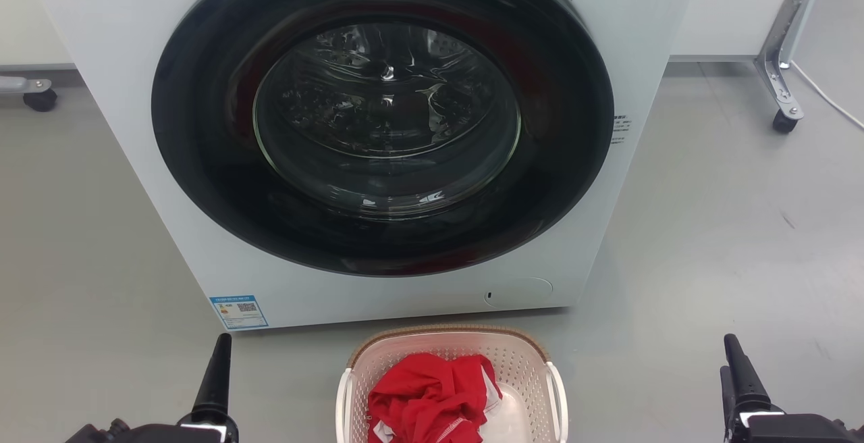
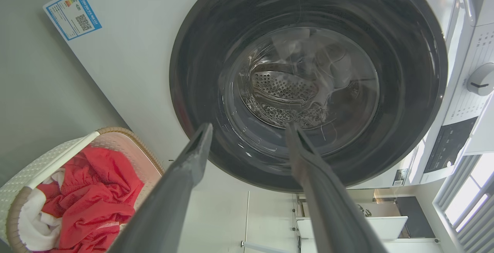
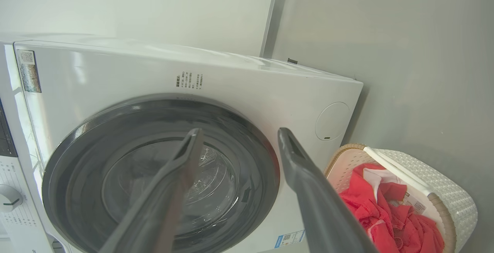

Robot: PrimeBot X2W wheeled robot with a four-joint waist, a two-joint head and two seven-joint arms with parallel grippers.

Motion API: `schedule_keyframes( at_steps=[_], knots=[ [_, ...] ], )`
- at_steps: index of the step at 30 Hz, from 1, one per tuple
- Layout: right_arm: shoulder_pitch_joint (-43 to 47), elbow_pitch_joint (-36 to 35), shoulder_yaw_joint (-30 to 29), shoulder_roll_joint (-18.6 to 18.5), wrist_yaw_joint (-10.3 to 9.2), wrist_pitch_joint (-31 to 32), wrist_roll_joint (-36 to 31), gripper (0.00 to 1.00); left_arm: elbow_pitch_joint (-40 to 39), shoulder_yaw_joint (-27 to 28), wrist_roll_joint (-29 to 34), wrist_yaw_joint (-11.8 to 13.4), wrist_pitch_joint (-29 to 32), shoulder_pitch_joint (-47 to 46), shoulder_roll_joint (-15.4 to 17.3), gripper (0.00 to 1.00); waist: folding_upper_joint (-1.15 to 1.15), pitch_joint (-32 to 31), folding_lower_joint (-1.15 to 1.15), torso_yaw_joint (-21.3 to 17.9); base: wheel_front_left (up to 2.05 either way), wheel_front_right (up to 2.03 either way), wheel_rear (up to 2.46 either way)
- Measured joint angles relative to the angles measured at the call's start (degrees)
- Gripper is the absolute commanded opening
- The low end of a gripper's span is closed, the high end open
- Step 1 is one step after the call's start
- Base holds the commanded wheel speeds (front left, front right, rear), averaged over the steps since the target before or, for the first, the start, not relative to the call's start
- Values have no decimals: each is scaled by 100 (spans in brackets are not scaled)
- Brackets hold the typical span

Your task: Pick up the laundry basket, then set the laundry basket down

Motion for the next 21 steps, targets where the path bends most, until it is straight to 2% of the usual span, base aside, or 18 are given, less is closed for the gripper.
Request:
schedule_keyframes(
  at_steps=[8, 21],
  knots=[
    [4, -155, 202, -2, -129, -168, -805, 100, -212, -189, 731, 178, -176, 64, 4, 100, 0, 15, 0, 1, 0, 0, 0],
    [28, -394, 554, -65, -316, -435, -2284, 100, -491, -568, 2475, 382, -428, 68, 157, 100, 0, 58, 1, 7, 0, 0, 0]
  ],
)
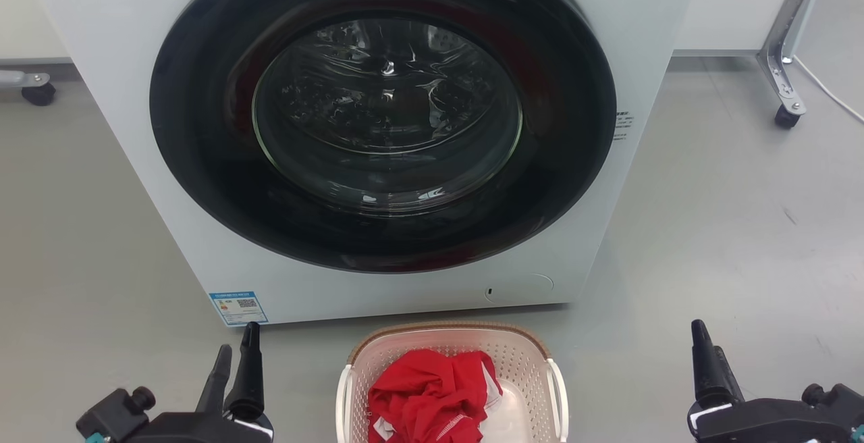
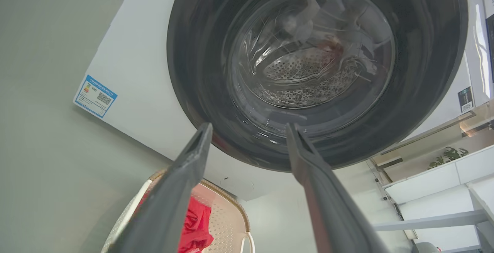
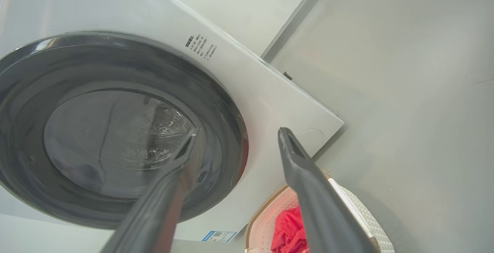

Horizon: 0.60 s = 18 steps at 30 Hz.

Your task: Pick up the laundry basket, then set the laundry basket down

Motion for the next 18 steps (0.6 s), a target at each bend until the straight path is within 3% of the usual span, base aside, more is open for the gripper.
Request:
schedule_keyframes(
  at_steps=[18],
  knots=[
    [73, -259, 403, -60, -290, -396, -1952, 100, -308, -392, 2214, 301, -420, 14, 103, 100, 0, 54, 0, 4, 0, 0, 0]
  ],
)
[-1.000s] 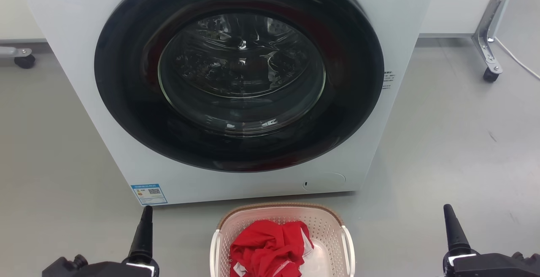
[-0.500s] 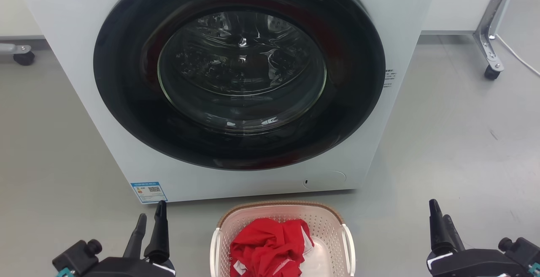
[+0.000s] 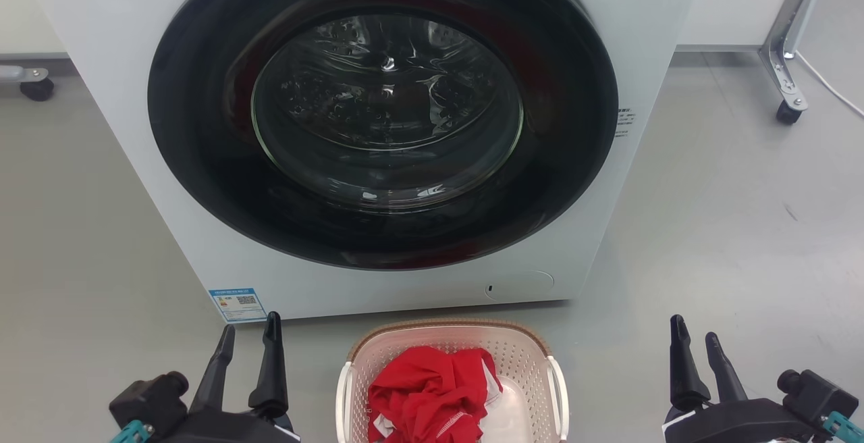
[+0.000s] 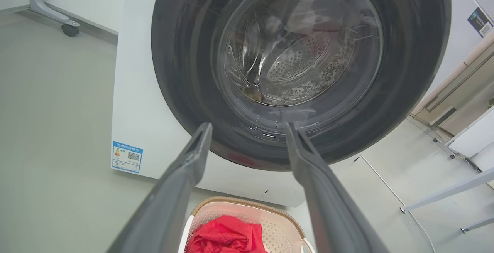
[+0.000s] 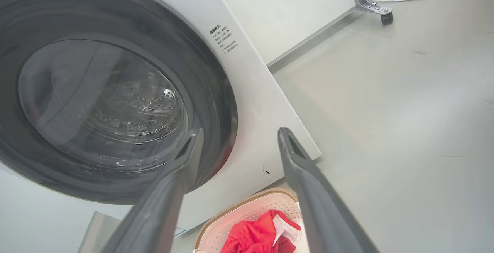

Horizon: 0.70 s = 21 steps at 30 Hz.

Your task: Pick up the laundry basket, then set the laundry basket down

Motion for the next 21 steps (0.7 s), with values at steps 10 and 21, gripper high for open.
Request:
schedule_keyframes(
  at_steps=[10, 21],
  knots=[
    [22, -140, 155, -8, -134, -224, -901, 100, -119, -160, 1006, 132, -194, 114, 13, 100, 0, 15, -1, -4, 0, 0, 0],
    [119, -316, 319, -19, -267, -452, -1886, 100, -285, -302, 2018, 305, -455, 120, 19, 100, 0, 53, -1, 0, 0, 0, 0]
  ],
)
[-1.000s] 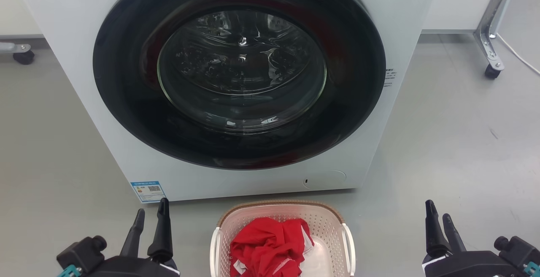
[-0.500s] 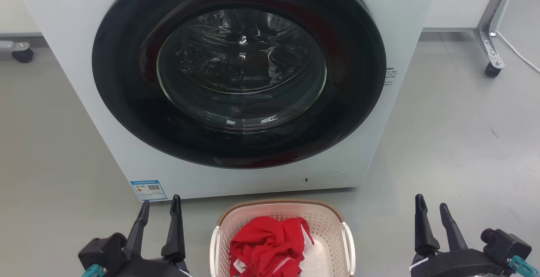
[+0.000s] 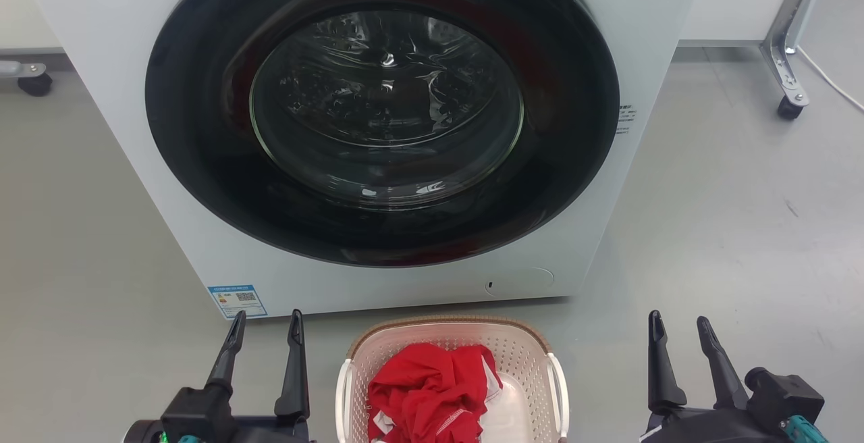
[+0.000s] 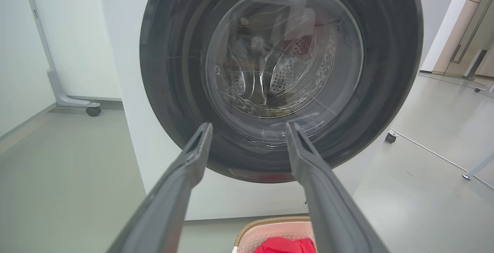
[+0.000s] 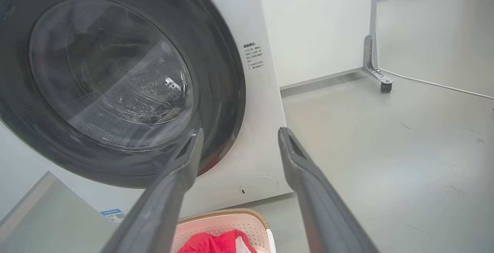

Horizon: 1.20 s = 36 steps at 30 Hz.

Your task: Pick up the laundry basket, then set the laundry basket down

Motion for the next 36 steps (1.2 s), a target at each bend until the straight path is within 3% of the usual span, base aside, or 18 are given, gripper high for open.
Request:
schedule_keyframes(
  at_steps=[15, 36],
  knots=[
    [2, -230, 214, -5, -189, -304, -1202, 100, -211, -170, 1250, 199, -285, 51, -8, 100, 0, 59, 0, 11, 0, 0, 0],
    [2, -234, 177, -4, -181, -319, -1288, 100, -182, -80, 1270, 199, -286, 106, -57, 100, 0, 60, 0, 13, 0, 0, 0]
  ],
)
